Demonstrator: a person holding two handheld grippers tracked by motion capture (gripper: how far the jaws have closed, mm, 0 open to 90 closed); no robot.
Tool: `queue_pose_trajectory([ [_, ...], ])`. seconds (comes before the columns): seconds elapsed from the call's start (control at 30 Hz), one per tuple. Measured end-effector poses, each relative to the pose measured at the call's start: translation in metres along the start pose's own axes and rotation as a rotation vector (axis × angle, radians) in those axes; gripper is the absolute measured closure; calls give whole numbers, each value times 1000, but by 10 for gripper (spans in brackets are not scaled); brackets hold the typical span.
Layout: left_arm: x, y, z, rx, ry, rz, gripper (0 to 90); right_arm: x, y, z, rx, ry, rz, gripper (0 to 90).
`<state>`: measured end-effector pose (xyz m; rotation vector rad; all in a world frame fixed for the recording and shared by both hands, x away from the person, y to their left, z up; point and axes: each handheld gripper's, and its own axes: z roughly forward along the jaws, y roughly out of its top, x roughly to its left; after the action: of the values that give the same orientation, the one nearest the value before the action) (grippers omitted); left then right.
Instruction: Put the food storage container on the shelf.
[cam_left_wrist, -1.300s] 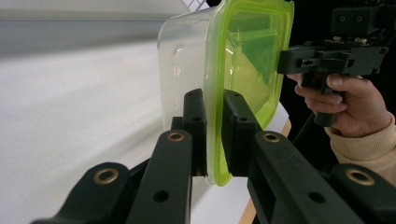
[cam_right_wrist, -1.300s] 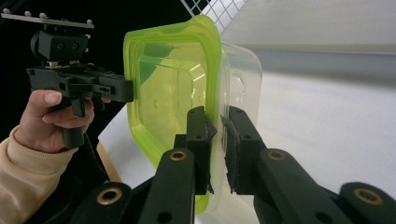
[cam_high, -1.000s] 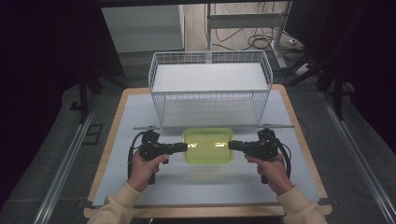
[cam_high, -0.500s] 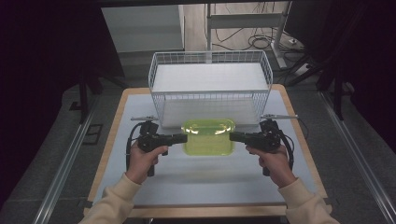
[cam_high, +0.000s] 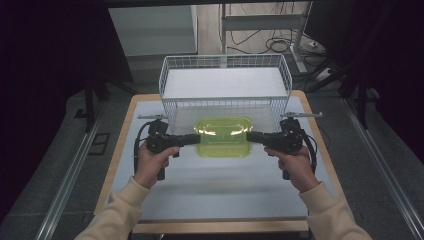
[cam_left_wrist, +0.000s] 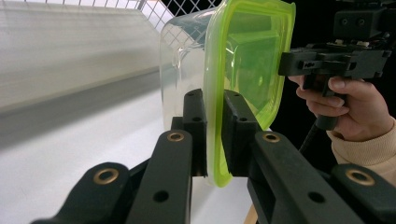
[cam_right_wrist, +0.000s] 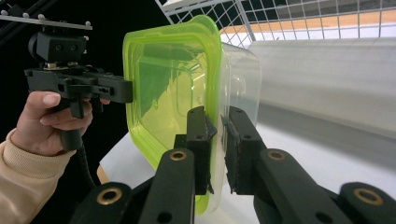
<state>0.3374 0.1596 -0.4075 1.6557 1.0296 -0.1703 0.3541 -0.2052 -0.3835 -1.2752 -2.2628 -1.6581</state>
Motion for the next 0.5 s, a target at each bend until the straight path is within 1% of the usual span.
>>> queue_pose_trajectory([
  [0.3, -5, 15, -2, -10, 9, 9, 819, 2, 12, -2, -11, -4, -7, 812],
  [0.5, -6, 25, -3, -10, 13, 29, 819, 1, 20, -3, -21, -4, -11, 812],
])
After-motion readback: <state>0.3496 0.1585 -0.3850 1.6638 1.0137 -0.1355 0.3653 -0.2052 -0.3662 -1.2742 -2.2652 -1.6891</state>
